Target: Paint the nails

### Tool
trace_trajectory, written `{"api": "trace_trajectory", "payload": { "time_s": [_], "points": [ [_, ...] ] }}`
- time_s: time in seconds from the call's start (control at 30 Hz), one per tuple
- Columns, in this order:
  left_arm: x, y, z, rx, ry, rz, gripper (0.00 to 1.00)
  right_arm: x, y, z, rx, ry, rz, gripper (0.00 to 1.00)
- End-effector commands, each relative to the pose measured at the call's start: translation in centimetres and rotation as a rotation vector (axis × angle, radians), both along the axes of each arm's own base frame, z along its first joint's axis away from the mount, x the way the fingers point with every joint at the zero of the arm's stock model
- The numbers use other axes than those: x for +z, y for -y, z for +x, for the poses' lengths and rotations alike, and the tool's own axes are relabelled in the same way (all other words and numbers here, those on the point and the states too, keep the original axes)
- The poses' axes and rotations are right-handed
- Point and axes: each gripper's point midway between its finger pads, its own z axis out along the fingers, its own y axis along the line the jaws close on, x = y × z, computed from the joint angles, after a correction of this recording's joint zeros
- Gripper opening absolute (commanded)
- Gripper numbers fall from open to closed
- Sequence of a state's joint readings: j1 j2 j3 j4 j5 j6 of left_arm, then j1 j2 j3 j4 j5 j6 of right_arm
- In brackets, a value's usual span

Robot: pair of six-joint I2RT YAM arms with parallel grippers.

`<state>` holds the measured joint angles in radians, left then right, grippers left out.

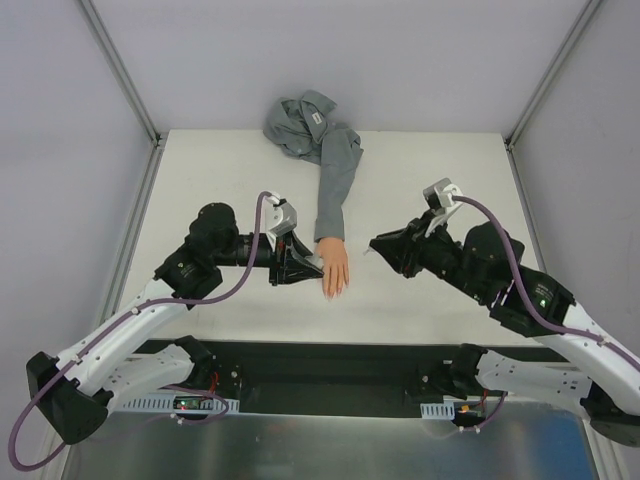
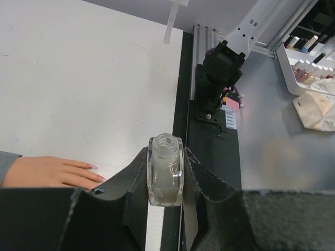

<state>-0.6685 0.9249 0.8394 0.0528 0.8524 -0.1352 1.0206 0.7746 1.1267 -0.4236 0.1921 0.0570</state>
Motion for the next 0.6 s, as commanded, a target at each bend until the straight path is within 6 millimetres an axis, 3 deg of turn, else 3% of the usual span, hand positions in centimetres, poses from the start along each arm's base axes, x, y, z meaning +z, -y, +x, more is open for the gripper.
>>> {"api": "trace_trajectory", "payload": {
  "time_s": [0.0,0.1,0.23,0.57],
  "points": [
    [-0.4,-0.3,-1.4,-0.089,0.099,-0.006,0.00,2.9,-1.6,-1.4,0.108,0.006,0.069,0.00],
    [-1.3,-0.3,-1.5,-0.102,0.084,0.011,0.00,4.0,-3.1,-2.0,0.180,0.020,0.109,0.00],
    [-1.5,-0.5,-1.6,-0.106,0.112,0.012,0.00,3.7,-5.9,-2.4,0.269,-0.001,0.086,0.00],
    [-2.0,-0.2,-1.6,-0.113,0.106,0.022,0.00,3.8,-8.6,-2.3,0.303,0.005,0.031,0.00]
  ]
}}
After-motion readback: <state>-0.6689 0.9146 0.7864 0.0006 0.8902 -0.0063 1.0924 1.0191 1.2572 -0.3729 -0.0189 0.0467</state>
